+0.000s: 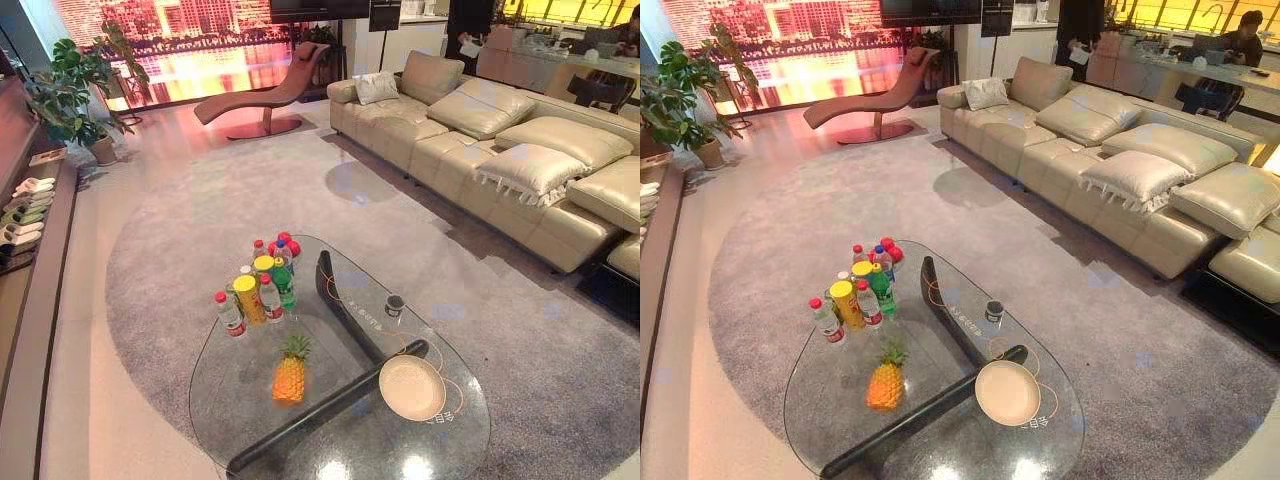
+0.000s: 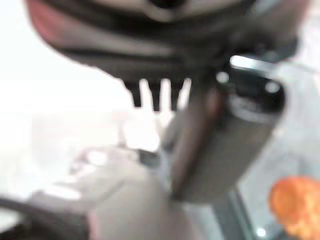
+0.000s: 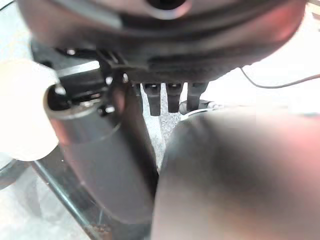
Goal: Pick up the fruit to the plate
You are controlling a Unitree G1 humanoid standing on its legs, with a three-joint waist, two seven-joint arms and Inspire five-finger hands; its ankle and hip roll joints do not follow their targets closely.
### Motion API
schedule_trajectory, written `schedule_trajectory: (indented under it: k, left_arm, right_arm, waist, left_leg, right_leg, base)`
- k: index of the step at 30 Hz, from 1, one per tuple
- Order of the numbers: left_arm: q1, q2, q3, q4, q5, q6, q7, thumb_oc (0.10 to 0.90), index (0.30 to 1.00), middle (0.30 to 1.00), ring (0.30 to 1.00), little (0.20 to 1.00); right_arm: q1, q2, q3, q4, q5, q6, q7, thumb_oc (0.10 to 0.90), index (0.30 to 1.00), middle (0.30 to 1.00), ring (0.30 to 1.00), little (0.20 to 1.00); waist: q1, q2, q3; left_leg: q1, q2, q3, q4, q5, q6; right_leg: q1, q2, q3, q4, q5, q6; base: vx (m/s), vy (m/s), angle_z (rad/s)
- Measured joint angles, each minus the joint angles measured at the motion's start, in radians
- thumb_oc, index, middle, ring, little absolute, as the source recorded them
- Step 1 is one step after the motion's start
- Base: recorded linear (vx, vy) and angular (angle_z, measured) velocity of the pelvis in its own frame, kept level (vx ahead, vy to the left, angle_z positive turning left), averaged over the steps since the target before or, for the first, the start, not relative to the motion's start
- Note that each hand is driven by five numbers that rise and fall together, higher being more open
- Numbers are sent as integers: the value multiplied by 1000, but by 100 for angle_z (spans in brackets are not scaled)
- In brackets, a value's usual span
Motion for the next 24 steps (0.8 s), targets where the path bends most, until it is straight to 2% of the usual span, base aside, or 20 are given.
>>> schedule_trajectory:
  k: [24]
  left_arm:
    - [0,1,2,2,7,-1,1,800,900,900,900,900]
  right_arm:
    - [-2,1,0,-1,-18,0,0,800,900,900,900,900]
  waist:
    - [0,-6,3]
  left_leg:
    - [0,0,0,0,0,0]
  right_leg:
    - [0,0,0,0,0,0]
  base:
    - [8,6,0]
